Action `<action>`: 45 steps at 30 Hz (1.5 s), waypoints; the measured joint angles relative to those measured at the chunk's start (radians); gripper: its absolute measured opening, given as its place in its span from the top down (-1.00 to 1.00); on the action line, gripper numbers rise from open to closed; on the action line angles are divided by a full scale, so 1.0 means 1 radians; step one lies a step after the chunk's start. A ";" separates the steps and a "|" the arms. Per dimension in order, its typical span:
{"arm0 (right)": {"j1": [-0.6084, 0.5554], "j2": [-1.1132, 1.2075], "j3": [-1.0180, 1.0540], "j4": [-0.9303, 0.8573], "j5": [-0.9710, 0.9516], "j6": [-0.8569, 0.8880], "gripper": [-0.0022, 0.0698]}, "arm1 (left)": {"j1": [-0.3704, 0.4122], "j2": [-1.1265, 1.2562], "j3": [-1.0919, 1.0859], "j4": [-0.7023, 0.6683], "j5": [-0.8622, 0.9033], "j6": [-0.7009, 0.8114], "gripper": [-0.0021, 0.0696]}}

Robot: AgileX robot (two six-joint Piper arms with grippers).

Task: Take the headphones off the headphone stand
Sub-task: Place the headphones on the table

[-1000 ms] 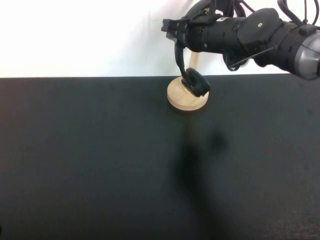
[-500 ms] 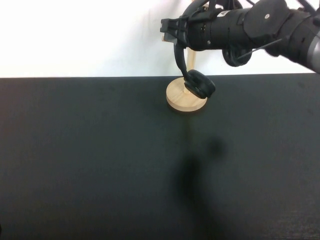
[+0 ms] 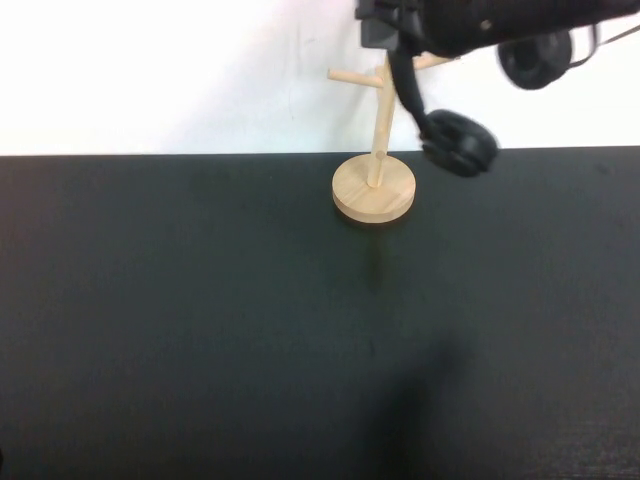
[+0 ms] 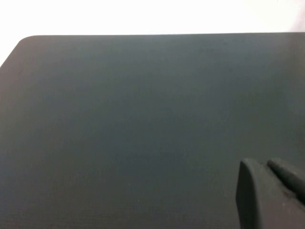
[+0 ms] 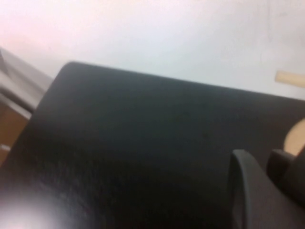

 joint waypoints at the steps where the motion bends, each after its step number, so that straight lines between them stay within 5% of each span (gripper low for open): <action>1: 0.000 -0.016 0.003 -0.043 0.030 0.027 0.94 | 0.000 0.000 0.000 0.000 0.000 0.000 0.94; 14: 0.208 -0.302 0.394 -0.565 0.192 0.570 0.94 | 0.000 0.000 0.000 0.000 0.000 0.000 0.94; 21: 0.269 -0.232 0.513 -0.543 0.241 0.659 0.94 | 0.000 0.000 0.000 0.000 0.000 0.000 0.94; 27: 0.269 -0.092 0.515 -0.404 0.113 0.572 0.94 | 0.000 0.000 0.000 0.000 0.000 0.000 0.94; 45: 0.231 0.352 0.306 -0.233 0.075 0.463 0.94 | 0.000 0.000 0.000 0.000 0.000 0.000 0.94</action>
